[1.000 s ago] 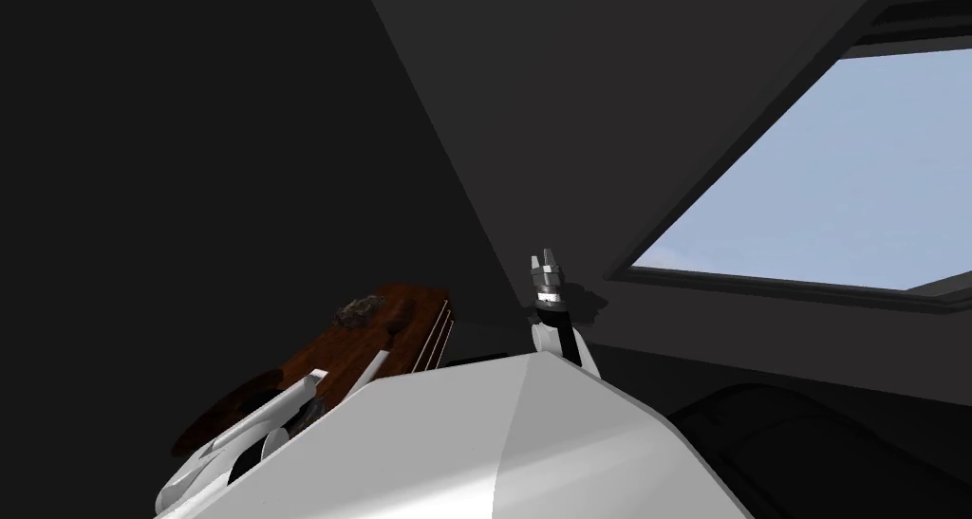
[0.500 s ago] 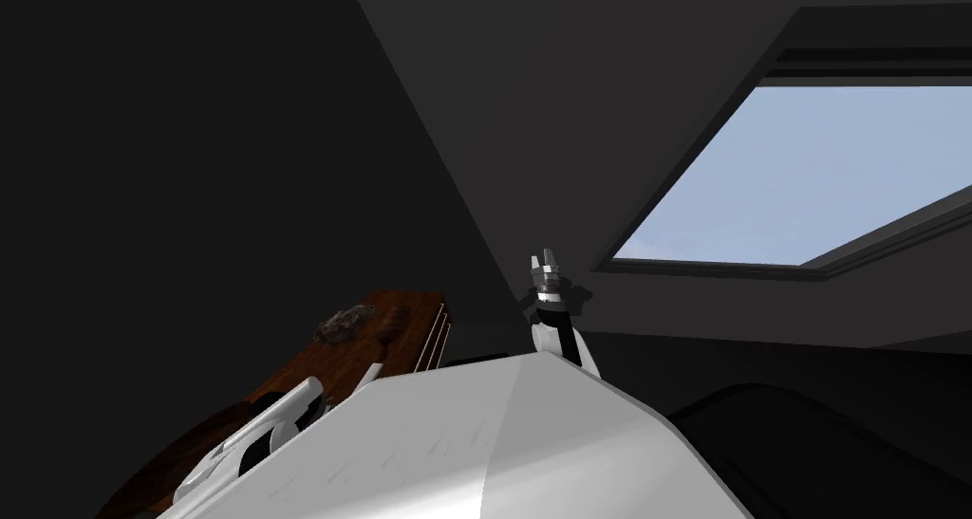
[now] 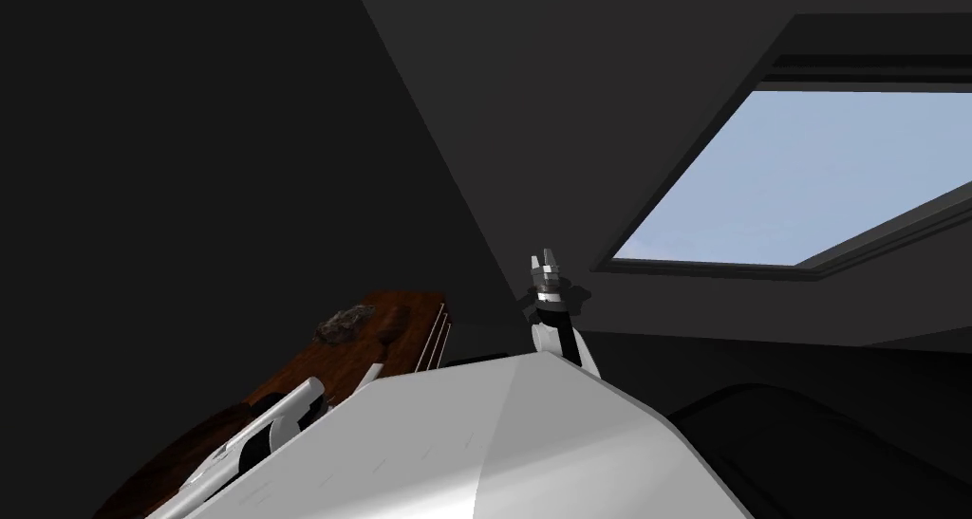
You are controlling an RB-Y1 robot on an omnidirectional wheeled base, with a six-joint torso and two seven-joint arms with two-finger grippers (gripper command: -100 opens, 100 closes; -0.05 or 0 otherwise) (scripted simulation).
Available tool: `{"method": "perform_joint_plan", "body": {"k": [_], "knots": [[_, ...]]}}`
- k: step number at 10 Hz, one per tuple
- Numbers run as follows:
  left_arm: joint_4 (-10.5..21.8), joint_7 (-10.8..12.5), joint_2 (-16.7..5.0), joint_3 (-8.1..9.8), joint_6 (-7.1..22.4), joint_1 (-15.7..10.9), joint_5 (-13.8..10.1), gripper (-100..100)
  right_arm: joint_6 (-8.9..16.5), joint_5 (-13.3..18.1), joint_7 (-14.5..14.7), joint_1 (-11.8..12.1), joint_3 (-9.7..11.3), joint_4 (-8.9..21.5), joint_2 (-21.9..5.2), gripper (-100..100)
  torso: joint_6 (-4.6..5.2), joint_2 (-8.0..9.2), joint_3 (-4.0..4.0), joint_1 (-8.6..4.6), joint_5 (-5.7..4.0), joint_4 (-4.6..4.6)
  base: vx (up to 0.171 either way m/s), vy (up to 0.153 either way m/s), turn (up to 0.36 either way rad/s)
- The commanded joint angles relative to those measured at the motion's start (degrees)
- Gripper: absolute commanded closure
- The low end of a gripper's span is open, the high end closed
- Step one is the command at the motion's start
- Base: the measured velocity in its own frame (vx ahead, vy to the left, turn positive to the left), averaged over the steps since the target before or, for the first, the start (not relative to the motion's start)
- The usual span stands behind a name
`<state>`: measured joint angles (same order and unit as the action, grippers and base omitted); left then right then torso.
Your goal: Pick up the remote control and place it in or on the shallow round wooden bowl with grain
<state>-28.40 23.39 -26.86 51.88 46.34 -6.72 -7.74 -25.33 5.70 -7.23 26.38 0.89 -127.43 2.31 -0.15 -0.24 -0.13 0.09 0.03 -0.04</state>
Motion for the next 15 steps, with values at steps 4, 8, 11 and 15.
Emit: {"method": "perform_joint_plan", "body": {"k": [4, 8, 11, 15], "knots": [[3.25, 0.07, -0.09, 1.79, 1.54, -1.68, -0.46, -100, 0.0, 0.0, 0.0, 0.0, -0.01, 0.0, -0.01, 0, -0.01, -0.04, -0.02, 0.32, 0.06, -0.01, 0.006, 0.056, -0.102], [6.05, 0.14, 0.33, 2.95, 2.93, -2.44, -0.76, -100, 0.0, 0.0, 0.0, 0.0, -0.01, 0.0, -0.01, 0, 0.0, -0.03, -0.02, 0.3, 0.06, -0.01, 0.004, 0.048, -0.068], [7.0, 0.03, 1.41, 2.11, 0.56, -2.19, -1.13, -100, 0.0, 0.0, 0.0, 0.0, 0.0, 0.0, 0.0, 0, -0.01, -0.01, -0.01, 0.06, 0.01, 0.0, 0.007, 0.018, 0.022], [7.83, -0.01, 3.29, 0.91, -2.47, -1.68, -1.65, -100, 0.0, 0.0, 0.0, 0.01, -0.01, 0.0, -0.01, 0, -0.02, -0.11, -0.07, 0.2, 0.05, -0.03, 0.029, 0.048, 0.037]]}}
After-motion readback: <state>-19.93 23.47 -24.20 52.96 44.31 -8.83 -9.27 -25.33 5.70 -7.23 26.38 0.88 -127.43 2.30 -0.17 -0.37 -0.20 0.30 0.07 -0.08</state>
